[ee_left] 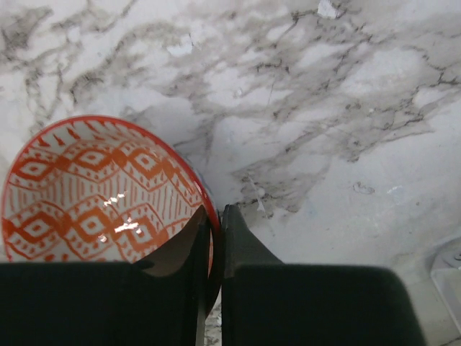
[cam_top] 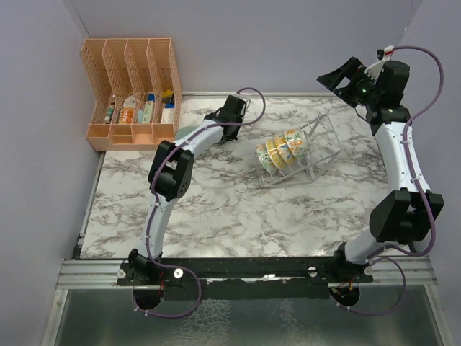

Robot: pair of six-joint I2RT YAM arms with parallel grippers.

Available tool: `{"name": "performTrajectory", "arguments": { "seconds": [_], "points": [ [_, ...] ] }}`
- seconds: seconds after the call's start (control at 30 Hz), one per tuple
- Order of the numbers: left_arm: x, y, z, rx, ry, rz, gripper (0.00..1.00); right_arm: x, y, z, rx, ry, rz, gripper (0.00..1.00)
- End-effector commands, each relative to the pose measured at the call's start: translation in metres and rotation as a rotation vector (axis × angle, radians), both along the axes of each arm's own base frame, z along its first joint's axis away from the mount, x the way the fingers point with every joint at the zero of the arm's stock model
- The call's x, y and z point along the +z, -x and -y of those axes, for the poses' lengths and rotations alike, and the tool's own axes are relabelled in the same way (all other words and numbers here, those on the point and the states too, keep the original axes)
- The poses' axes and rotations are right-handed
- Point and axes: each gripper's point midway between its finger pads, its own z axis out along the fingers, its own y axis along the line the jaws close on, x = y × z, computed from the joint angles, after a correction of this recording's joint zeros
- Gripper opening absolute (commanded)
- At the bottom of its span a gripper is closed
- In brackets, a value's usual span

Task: Load the bowls into the dish rack

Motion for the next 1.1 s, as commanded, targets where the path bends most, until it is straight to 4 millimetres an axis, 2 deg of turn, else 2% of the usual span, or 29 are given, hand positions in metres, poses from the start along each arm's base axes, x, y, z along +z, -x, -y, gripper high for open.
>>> {"name": "performTrajectory", "arguments": {
  "seconds": [0.0, 0.1, 0.17, 0.27, 0.33, 0.4, 0.5, 0.63, 0.77, 0.83, 0.97, 1.07],
  "points": [
    [0.005, 0.001, -0.01, 0.026, -0.016, -0.004, 0.0, 0.025, -0.001, 0.005, -0.018, 0.023, 0.058, 0.96],
    [0.023, -0.003, -0.005, 0.034, 0.026, 0.029, 0.0, 0.032, -0.001, 0.006, -0.027, 0.024, 0.068, 0.96],
    [0.043, -0.006, 0.001, 0.04, 0.073, 0.059, 0.0, 0.038, -0.002, 0.007, -0.028, 0.02, 0.076, 0.96],
    [0.089, -0.01, 0.014, 0.046, 0.19, 0.124, 0.0, 0.053, -0.002, 0.004, -0.014, 0.001, 0.106, 0.96],
    [0.132, -0.011, 0.025, 0.058, 0.314, 0.175, 0.0, 0.064, -0.002, 0.001, -0.003, -0.011, 0.126, 0.95],
    [0.183, -0.009, 0.035, 0.067, 0.465, 0.237, 0.0, 0.075, -0.002, 0.0, 0.002, -0.021, 0.148, 0.95],
    [0.254, 0.002, 0.053, 0.051, 0.744, 0.284, 0.0, 0.086, -0.001, -0.001, 0.003, -0.03, 0.17, 0.95],
    [0.324, 0.029, 0.076, 0.002, 1.161, 0.233, 0.0, 0.093, 0.0, 0.001, -0.007, -0.036, 0.184, 0.95],
    [0.353, 0.06, 0.096, -0.032, 1.582, 0.033, 0.0, 0.097, -0.001, 0.007, -0.006, -0.089, 0.186, 0.96],
    [0.361, 0.073, 0.099, -0.031, 1.719, -0.038, 0.0, 0.101, -0.002, 0.009, 0.003, -0.112, 0.194, 0.95],
    [0.384, 0.098, 0.109, -0.051, 1.861, -0.114, 0.0, 0.11, -0.002, 0.015, -0.004, -0.118, 0.216, 0.95],
    [0.391, 0.112, 0.121, -0.047, 1.928, -0.191, 0.0, 0.117, 0.0, 0.016, 0.003, -0.123, 0.232, 0.95]
  ]
}}
